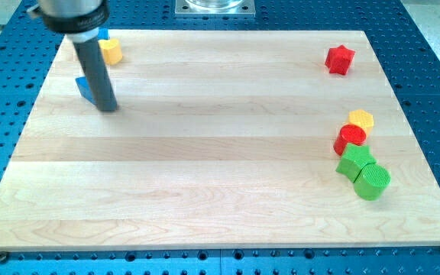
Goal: Push the triangle into the heart at the bottom side
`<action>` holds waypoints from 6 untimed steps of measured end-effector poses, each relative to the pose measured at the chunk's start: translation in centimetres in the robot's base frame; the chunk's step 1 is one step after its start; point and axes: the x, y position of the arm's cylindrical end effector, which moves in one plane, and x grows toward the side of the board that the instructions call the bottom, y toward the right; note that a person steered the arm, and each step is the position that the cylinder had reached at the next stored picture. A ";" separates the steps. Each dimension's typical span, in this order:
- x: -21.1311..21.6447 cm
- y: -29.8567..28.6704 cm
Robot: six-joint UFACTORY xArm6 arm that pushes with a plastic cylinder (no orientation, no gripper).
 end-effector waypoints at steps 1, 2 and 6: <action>0.3 -3.5; -5.4 -2.4; -6.6 -4.1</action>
